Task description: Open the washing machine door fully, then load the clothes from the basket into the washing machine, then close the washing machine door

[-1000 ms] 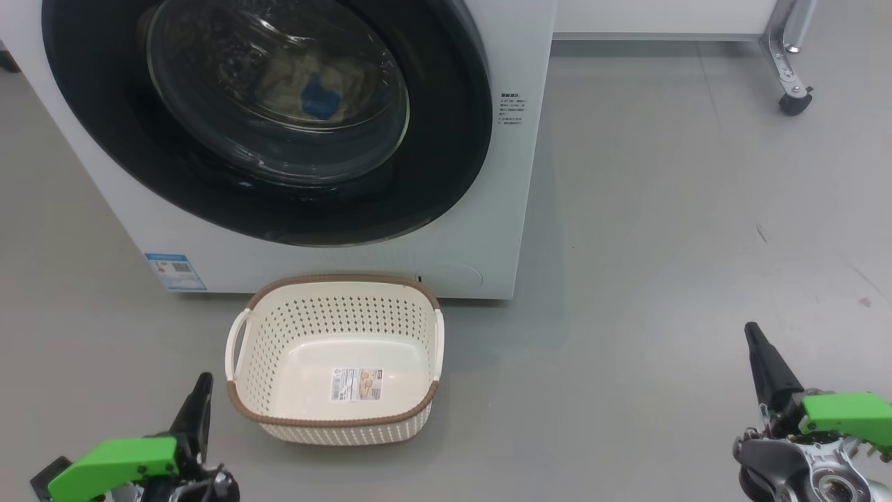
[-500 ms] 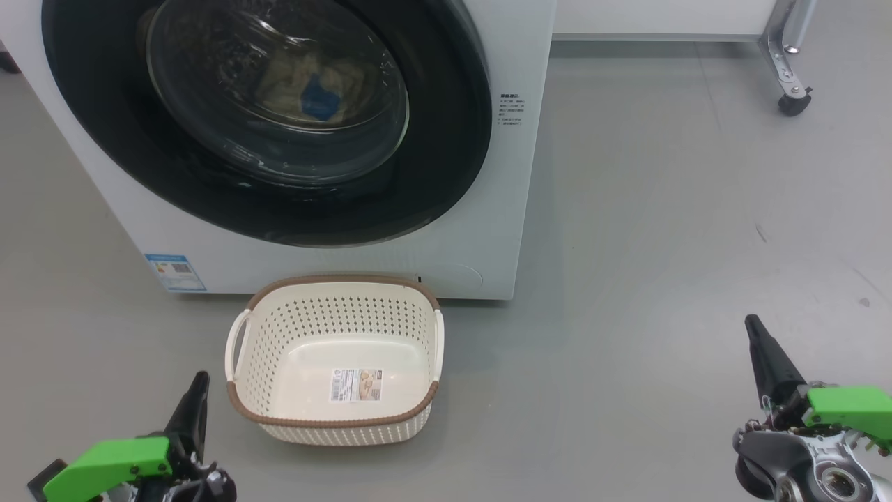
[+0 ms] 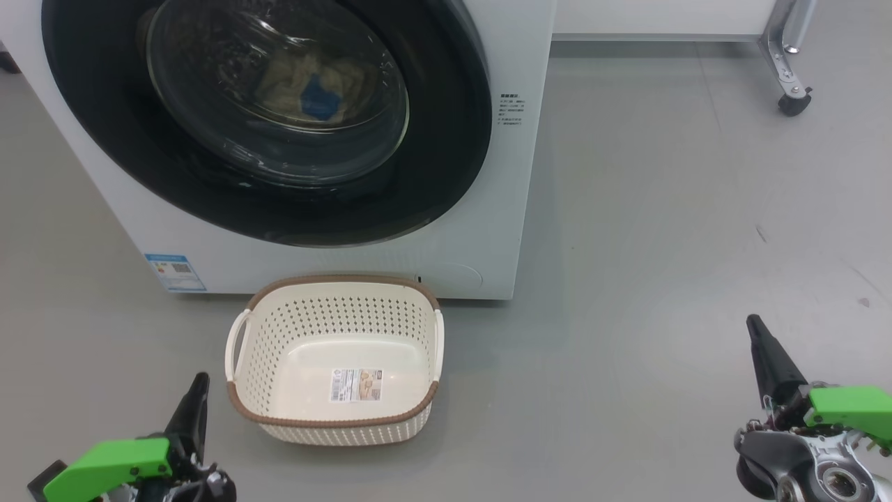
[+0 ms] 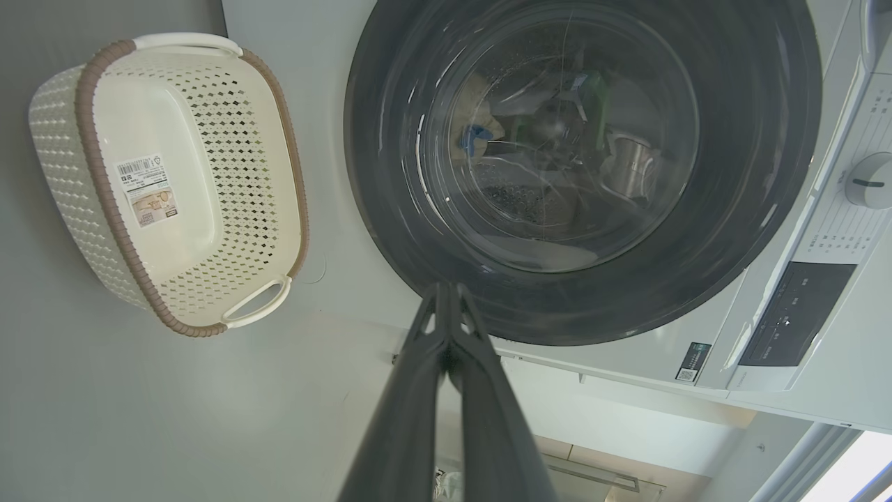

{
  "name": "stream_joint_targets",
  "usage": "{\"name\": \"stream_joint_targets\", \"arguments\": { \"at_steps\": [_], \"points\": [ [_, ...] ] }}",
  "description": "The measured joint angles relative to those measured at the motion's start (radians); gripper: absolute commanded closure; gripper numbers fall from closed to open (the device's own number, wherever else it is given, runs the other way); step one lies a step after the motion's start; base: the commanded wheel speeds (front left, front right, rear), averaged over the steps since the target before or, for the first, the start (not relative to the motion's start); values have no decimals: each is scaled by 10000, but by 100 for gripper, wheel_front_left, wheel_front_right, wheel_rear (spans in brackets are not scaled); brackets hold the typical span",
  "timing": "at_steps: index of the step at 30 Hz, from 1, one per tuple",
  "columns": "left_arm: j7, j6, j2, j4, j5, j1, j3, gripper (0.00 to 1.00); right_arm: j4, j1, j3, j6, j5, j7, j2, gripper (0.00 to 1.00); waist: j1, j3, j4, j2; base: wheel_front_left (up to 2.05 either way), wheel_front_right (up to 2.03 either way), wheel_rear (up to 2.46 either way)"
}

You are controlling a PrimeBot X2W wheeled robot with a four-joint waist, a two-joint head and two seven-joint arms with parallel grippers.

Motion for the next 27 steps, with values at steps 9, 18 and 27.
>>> {"name": "stream_joint_targets", "arguments": {
  "at_steps": [9, 18, 27],
  "points": [
    [0, 0, 0, -2, 0, 81, 0, 100, 0, 0, -23, 0, 0, 2, 2, 100, 0, 0, 0, 0, 0, 0, 0],
    [0, 0, 0, -2, 0, 81, 0, 100, 0, 0, -58, 0, -2, 2, 2, 100, 0, 0, 0, 0, 0, 0, 0],
    [0, 0, 0, -2, 0, 82, 0, 100, 2, 0, -84, 0, -2, 48, 4, 100, 0, 0, 0, 0, 0, 0, 0]
  ]
}}
